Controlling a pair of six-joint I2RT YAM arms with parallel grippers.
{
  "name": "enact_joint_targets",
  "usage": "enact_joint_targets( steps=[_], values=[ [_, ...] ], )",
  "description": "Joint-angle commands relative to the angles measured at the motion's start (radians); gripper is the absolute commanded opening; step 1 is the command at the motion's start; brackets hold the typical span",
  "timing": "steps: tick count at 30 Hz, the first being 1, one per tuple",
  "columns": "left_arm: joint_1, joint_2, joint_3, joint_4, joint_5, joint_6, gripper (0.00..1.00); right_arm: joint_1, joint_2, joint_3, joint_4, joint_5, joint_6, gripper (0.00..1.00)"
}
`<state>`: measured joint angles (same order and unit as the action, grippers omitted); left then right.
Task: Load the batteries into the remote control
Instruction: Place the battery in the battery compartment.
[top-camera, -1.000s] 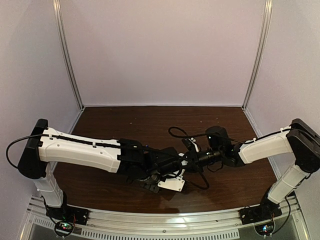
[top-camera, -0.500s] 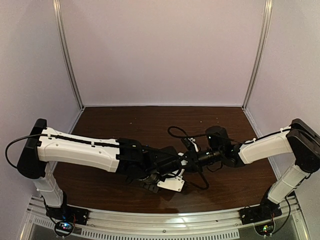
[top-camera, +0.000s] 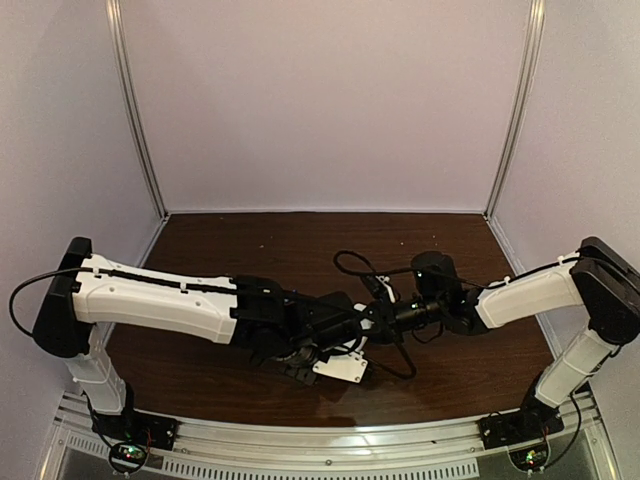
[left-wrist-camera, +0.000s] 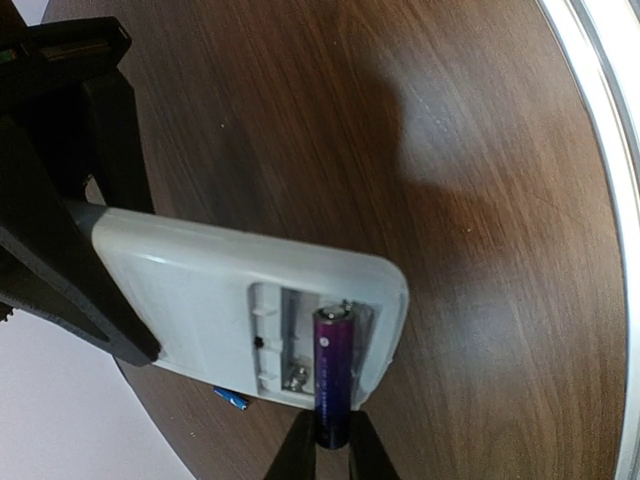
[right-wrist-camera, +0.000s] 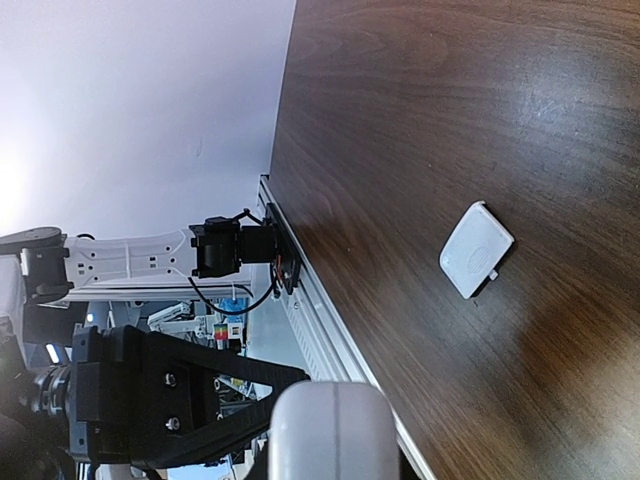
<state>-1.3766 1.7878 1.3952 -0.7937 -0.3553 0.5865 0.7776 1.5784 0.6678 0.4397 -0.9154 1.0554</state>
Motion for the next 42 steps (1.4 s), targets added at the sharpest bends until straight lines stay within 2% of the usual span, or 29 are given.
enact_joint_targets(
  steps=[1, 4, 10, 24, 31, 37, 42],
  values=[
    [-0.015, -0.017, 0.013, 0.029, 0.046, 0.013, 0.10, 0.012, 0.006, 0.001, 0.152, -0.040, 0.045, 0.00],
    [-0.016, -0.019, 0.008, 0.029, 0.047, 0.012, 0.13, 0.013, 0.009, -0.001, 0.174, -0.043, 0.054, 0.00],
    [-0.017, -0.038, -0.009, 0.028, 0.014, -0.005, 0.28, 0.012, 0.006, -0.005, 0.178, -0.049, 0.043, 0.00],
    [0.009, -0.101, -0.021, 0.091, -0.089, -0.010, 0.50, 0.013, 0.026, -0.018, 0.196, -0.040, 0.046, 0.00],
    [0.030, -0.188, -0.018, 0.131, 0.011, -0.054, 0.56, 0.012, 0.034, -0.025, 0.215, -0.042, 0.043, 0.00],
    [0.104, -0.312, -0.075, 0.213, 0.099, -0.218, 0.59, -0.009, 0.017, -0.045, 0.278, -0.026, 0.063, 0.00],
    [0.238, -0.472, -0.221, 0.404, 0.142, -0.473, 0.57, -0.040, -0.017, -0.081, 0.390, 0.025, 0.116, 0.00]
  ],
)
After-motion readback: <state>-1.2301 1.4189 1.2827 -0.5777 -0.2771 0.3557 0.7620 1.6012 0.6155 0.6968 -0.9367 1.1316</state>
